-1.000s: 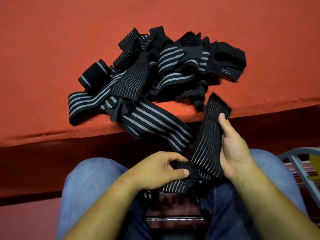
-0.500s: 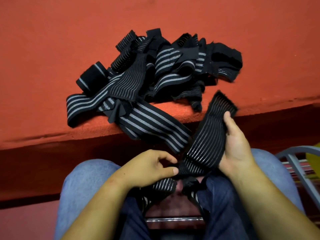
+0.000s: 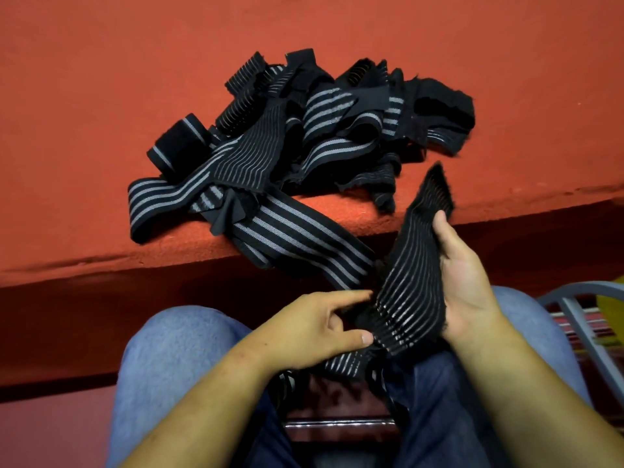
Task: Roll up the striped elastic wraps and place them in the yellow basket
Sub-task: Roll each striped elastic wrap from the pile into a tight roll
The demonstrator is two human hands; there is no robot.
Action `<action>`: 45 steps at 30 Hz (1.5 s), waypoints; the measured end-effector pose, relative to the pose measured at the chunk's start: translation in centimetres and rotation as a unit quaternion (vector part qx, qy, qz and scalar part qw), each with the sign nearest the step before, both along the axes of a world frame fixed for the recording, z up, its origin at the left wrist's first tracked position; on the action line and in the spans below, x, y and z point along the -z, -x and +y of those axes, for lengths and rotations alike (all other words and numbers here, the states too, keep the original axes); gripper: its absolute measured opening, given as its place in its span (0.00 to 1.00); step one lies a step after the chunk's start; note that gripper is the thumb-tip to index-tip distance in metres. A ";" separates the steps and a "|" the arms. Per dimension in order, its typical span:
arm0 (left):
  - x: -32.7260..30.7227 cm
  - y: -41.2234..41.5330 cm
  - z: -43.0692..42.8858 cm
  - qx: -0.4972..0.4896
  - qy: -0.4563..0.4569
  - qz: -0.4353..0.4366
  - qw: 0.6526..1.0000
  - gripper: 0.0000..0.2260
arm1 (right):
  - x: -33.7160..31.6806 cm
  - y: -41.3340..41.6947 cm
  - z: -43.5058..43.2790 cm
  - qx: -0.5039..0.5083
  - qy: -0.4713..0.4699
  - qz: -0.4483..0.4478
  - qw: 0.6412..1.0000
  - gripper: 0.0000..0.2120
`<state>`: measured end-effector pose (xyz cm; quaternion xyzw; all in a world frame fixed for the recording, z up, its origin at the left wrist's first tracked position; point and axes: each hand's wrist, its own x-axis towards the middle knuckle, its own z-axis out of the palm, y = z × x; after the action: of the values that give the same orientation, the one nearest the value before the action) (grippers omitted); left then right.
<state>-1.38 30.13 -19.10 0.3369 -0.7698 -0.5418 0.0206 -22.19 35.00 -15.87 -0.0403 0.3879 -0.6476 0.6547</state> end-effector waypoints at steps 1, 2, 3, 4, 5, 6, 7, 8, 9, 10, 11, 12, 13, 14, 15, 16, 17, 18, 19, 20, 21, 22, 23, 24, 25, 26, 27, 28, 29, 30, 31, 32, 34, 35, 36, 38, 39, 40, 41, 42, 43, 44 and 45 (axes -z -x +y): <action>0.1 0.1 0.1 0.015 0.004 -0.004 1.000 0.18 | -0.2 0.0 0.0 -0.010 -0.001 -0.005 1.000 0.32; 0.1 0.2 0.2 0.028 0.012 -0.011 0.999 0.12 | -0.5 0.0 0.0 -0.015 -0.002 -0.005 1.000 0.32; 0.2 0.3 0.2 0.036 0.019 -0.018 0.999 0.08 | -0.6 0.1 0.0 -0.011 0.000 -0.005 1.000 0.33; 0.2 0.3 0.3 0.038 0.022 -0.024 0.999 0.06 | -0.8 0.1 0.0 0.000 0.001 -0.003 1.000 0.33; 0.2 0.2 0.3 0.037 0.023 -0.028 0.999 0.07 | -0.8 0.2 0.0 0.013 0.000 0.000 1.000 0.33; 0.2 0.1 0.2 0.034 0.023 -0.031 0.999 0.07 | -0.8 0.2 0.0 0.026 -0.001 0.003 1.000 0.33; 0.3 0.1 0.1 0.032 0.025 -0.035 0.999 0.08 | -0.7 0.3 -0.1 0.040 0.000 0.003 0.999 0.33; 0.4 0.0 0.0 0.032 0.031 -0.042 0.998 0.08 | -0.8 0.3 -0.1 0.052 0.002 0.001 0.999 0.33; 0.5 -0.1 -0.1 0.035 0.044 -0.052 0.997 0.08 | -0.7 0.4 -0.2 0.065 0.002 -0.002 0.998 0.32; 0.6 -0.2 -0.2 0.041 0.059 -0.062 0.995 0.08 | -0.6 0.4 -0.2 0.073 0.002 -0.006 0.997 0.32; 0.7 -0.2 -0.2 0.048 0.072 -0.074 0.994 0.07 | -0.6 0.4 -0.2 0.079 0.001 -0.007 0.997 0.31; 0.8 -0.2 -0.3 0.054 0.081 -0.086 0.991 0.07 | -0.5 0.5 -0.2 0.083 -0.001 -0.006 0.997 0.30; 0.9 -0.3 -0.3 0.060 0.090 -0.099 0.989 0.07 | -0.3 0.5 -0.1 0.086 -0.002 -0.003 0.996 0.30; 0.9 -0.3 -0.4 0.065 0.100 -0.110 0.987 0.07 | -0.2 0.6 -0.1 0.089 -0.001 0.000 0.996 0.29; 1.0 -0.3 -0.5 0.068 0.111 -0.117 0.985 0.07 | 0.0 0.7 -0.1 0.093 0.000 0.000 0.996 0.29; 1.0 -0.4 -0.6 0.070 0.121 -0.121 0.983 0.07 | 0.0 0.8 0.0 0.095 0.002 -0.001 0.995 0.29; 1.0 -0.4 -0.6 0.069 0.130 -0.123 0.981 0.07 | 0.0 0.9 0.0 0.097 0.005 -0.002 0.995 0.29; 1.0 -0.5 -0.7 0.065 0.137 -0.123 0.981 0.07 | 0.0 1.0 0.0 0.098 0.007 0.000 0.995 0.29; 1.0 -0.6 -0.7 0.059 0.140 -0.120 0.981 0.07 | 0.1 1.1 0.0 0.104 0.008 0.000 0.995 0.29; 1.0 -0.8 -0.9 0.049 0.139 -0.115 0.982 0.07 | 0.1 1.2 0.0 0.112 0.009 -0.002 0.994 0.28; 0.9 -1.0 -1.0 0.038 0.137 -0.107 0.984 0.07 | 0.1 1.3 0.0 0.125 0.011 -0.007 0.992 0.27; 0.8 -1.3 -1.1 0.027 0.135 -0.098 0.986 0.07 | 0.1 1.4 0.0 0.139 0.015 -0.012 0.990 0.27; 0.6 -1.7 -1.4 0.014 0.134 -0.085 0.987 0.08 | 0.1 1.6 -0.1 0.155 0.019 -0.017 0.988 0.26; 0.3 -2.0 -1.6 -0.002 0.127 -0.069 0.989 0.07 | 0.0 1.8 -0.1 0.172 0.024 -0.020 0.985 0.25; -0.1 -2.6 -1.9 -0.020 0.119 -0.048 0.992 0.07 | -0.1 1.9 -0.2 0.187 0.029 -0.023 0.982 0.25; -0.4 -3.0 -2.1 -0.037 0.113 -0.024 0.993 0.07 | -0.2 2.1 -0.2 0.201 0.034 -0.027 0.979 0.25; -0.7 -3.6 -2.3 -0.053 0.111 -0.001 0.992 0.07 | -0.2 2.3 -0.3 0.211 0.038 -0.033 0.976 0.26; -1.1 -4.1 -2.5 -0.070 0.111 0.022 0.991 0.08 | -0.2 2.5 -0.4 0.219 0.044 -0.039 0.974 0.27; -1.4 -4.5 -2.6 -0.087 0.107 0.041 0.990 0.08 | -0.2 2.7 -0.5 0.228 0.050 -0.041 0.972 0.28; -1.6 -4.8 -2.8 -0.107 0.098 0.060 0.988 0.09 | -0.1 2.8 -0.5 0.235 0.055 -0.040 0.970 0.29; -1.8 -5.2 -2.9 -0.125 0.085 0.080 0.985 0.11 | 0.0 3.0 -0.6 0.242 0.058 -0.037 0.968 0.30; -1.9 -5.4 -3.1 -0.139 0.071 0.097 0.983 0.13 | 0.2 3.2 -0.6 0.247 0.060 -0.033 0.967 0.30; -2.2 -6.0 -3.3 -0.153 0.058 0.117 0.980 0.17 | 0.3 3.2 -0.6 0.254 0.061 -0.025 0.965 0.28; -2.3 -6.2 -3.3 -0.159 0.059 0.120 0.978 0.19 | 0.4 3.3 -0.6 0.255 0.062 -0.023 0.965 0.26; -2.3 -6.4 -3.3 -0.169 0.064 0.122 0.976 0.18 | 0.4 3.3 -0.6 0.257 0.063 -0.021 0.964 0.26; -2.7 -6.8 -3.4 -0.202 0.074 0.137 0.967 0.13 | 0.4 3.7 -0.5 0.268 0.058 -0.024 0.961 0.29; -3.0 -6.9 -3.4 -0.226 0.076 0.150 0.960 0.10 | 0.5 4.0 -0.5 0.270 0.054 -0.027 0.961 0.31; -3.2 -7.0 -3.5 -0.256 0.077 0.168 0.949 0.09 | 0.5 4.3 -0.4 0.265 0.047 -0.027 0.963 0.33; -3.4 -7.1 -3.5 -0.290 0.074 0.188 0.935 0.08 | 0.7 4.5 -0.3 0.260 0.037 -0.026 0.965 0.33; -3.7 -7.0 -3.5 -0.319 0.061 0.210 0.922 0.06 | 0.9 4.8 -0.3 0.256 0.028 -0.028 0.966 0.32; -4.0 -7.0 -3.4 -0.338 0.038 0.229 0.912 0.04 | 1.1 5.0 -0.3 0.256 0.024 -0.032 0.966 0.30; -4.2 -6.9 -3.4 -0.346 0.009 0.247 0.905 0.04 | 1.3 5.1 -0.3 0.259 0.024 -0.033 0.965 0.28; -4.2 -6.9 -3.3 -0.343 -0.017 0.260 0.902 0.06 | 1.5 5.2 -0.3 0.263 0.025 -0.029 0.964 0.28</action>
<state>5.55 26.79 -14.87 0.4272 -0.5645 -0.5826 0.3991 -27.42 34.66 -17.35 0.0655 0.3496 -0.8070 0.4714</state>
